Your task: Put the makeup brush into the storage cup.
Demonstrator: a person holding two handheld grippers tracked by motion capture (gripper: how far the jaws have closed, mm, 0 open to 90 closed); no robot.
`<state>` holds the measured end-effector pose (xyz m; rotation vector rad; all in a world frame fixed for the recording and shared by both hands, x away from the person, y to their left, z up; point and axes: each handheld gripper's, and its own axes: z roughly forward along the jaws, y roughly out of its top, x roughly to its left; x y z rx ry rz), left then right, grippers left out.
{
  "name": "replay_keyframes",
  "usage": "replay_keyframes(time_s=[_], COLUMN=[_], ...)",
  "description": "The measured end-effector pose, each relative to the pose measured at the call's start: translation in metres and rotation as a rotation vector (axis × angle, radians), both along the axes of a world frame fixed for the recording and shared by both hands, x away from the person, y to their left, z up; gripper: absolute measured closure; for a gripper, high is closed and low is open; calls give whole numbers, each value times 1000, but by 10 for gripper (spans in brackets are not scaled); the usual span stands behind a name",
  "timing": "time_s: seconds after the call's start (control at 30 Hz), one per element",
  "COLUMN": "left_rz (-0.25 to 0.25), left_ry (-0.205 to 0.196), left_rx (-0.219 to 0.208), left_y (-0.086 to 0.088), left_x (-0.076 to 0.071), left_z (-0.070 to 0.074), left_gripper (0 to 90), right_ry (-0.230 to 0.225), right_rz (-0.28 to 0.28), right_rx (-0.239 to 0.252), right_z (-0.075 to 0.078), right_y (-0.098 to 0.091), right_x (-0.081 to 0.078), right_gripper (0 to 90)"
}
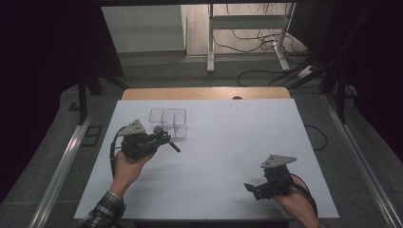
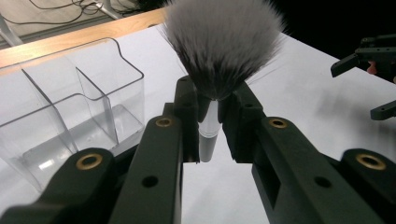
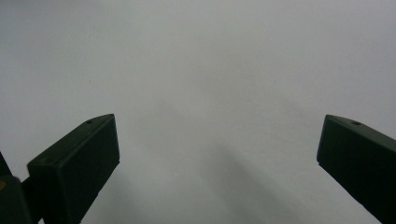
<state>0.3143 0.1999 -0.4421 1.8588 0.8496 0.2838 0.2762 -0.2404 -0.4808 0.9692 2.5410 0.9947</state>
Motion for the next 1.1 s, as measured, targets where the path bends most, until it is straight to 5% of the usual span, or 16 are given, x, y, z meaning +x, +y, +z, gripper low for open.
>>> replay_keyframes(time_s=[1.1], left_rz=[50], left_ry=[-16], left_rx=[9], left_y=[4], left_x=[33], left_z=[15], left_gripper=[766], right_ry=[-7], right_rz=[-31], right_rx=[-9], right_z=[0], right_y=[-16], right_x=[-4], right_gripper=[0])
